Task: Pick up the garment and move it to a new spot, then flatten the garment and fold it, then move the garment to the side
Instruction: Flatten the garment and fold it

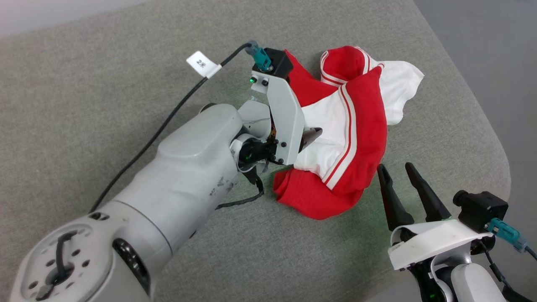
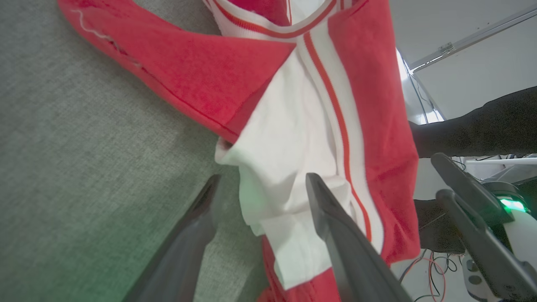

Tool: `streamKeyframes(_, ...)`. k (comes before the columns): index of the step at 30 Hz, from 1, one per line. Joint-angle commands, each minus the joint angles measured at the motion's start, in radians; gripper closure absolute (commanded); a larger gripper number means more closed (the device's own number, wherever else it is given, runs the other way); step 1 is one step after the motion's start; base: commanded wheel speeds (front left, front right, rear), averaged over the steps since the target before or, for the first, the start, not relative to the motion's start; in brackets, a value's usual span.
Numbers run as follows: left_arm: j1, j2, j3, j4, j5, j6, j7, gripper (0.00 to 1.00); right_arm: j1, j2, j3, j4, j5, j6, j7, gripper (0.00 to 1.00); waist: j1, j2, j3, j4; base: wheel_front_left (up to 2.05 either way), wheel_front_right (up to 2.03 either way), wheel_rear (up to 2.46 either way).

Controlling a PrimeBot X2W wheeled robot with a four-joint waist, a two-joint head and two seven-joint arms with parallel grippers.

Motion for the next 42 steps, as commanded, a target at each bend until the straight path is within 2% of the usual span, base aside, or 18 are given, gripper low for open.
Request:
streamKeyframes(1,-0.001,-0.001,0.004,0.0,-0.009,0.0,-0.007,0.0,-0.008,0.001,0.004,0.005,0.013,-0.001,-0.003,0.0,0.0,0.0,0.0,-0.002,0.0,0.0,0.0)
streamKeyframes(2,0.001,-0.004,0.006,-0.001,-0.015,0.0,-0.007,0.4,-0.011,0.001,0.006,0.006,0.014,-0.001,-0.004,0.0,0.0,0.0,-0.001,-0.002,0.0,0.0,0.0)
streamKeyframes(3,0.002,-0.005,0.006,-0.002,-0.02,0.0,-0.01,0.66,-0.013,0.001,0.008,0.008,0.014,-0.001,-0.005,0.0,0.0,0.0,-0.001,-0.002,0.0,0.0,0.0)
streamKeyframes(4,0.005,-0.006,0.01,-0.004,-0.028,0.0,-0.011,1.0,-0.016,0.001,0.009,0.009,0.015,-0.001,-0.006,0.0,0.0,0.0,-0.001,-0.002,0.0,0.0,0.0)
streamKeyframes(12,0.005,-0.016,0.014,-0.012,-0.044,0.0,-0.03,1.0,-0.011,0.001,-0.011,0.015,-0.004,-0.001,-0.007,0.0,0.0,0.0,-0.011,0.019,0.0,0.0,0.0)
streamKeyframes(15,-0.004,-0.007,0.009,-0.027,-0.036,0.0,-0.034,1.0,0.007,0.001,-0.03,0.012,-0.019,-0.001,0.003,0.0,0.0,0.0,-0.039,0.053,0.0,0.0,0.0)
streamKeyframes(20,-0.021,0.072,0.005,-0.067,-0.035,0.0,-0.023,1.0,0.045,0.001,-0.074,-0.016,-0.061,-0.001,0.034,0.0,0.0,0.0,-0.112,0.15,0.0,0.0,0.0)
streamKeyframes(25,-0.031,0.193,0.005,-0.084,-0.045,0.0,0.003,1.0,0.082,0.0,-0.098,-0.07,-0.095,-0.001,0.083,0.0,0.0,0.0,-0.173,0.246,0.0,0.0,0.0)
streamKeyframes(29,-0.038,0.285,-0.005,-0.047,-0.006,0.0,0.04,1.0,0.106,0.0,-0.115,-0.121,-0.117,-0.001,0.124,0.0,0.0,0.0,-0.189,0.304,0.0,0.0,0.0)
streamKeyframes(33,-0.045,0.348,-0.014,0.026,0.05,0.001,0.07,1.0,0.12,0.0,-0.128,-0.166,-0.128,-0.001,0.155,0.0,0.0,0.0,-0.184,0.336,0.0,0.0,0.0)
streamKeyframes(37,-0.045,0.369,-0.016,0.106,0.074,0.042,0.126,1.0,0.133,0.0,-0.14,-0.199,-0.133,-0.001,0.18,0.0,0.0,0.0,-0.171,0.35,0.0,0.0,0.0)
streamKeyframes(39,-0.051,0.367,-0.003,0.122,0.056,0.041,0.14,1.0,0.141,0.0,-0.147,-0.212,-0.138,-0.001,0.19,0.0,0.0,0.0,-0.167,0.353,0.0,0.0,0.0)
streamKeyframes(42,-0.055,0.364,0.037,0.138,0.024,0.04,0.104,1.0,0.147,0.0,-0.161,-0.228,-0.141,-0.001,0.2,0.0,0.0,0.0,-0.162,0.356,0.0,0.0,0.0)
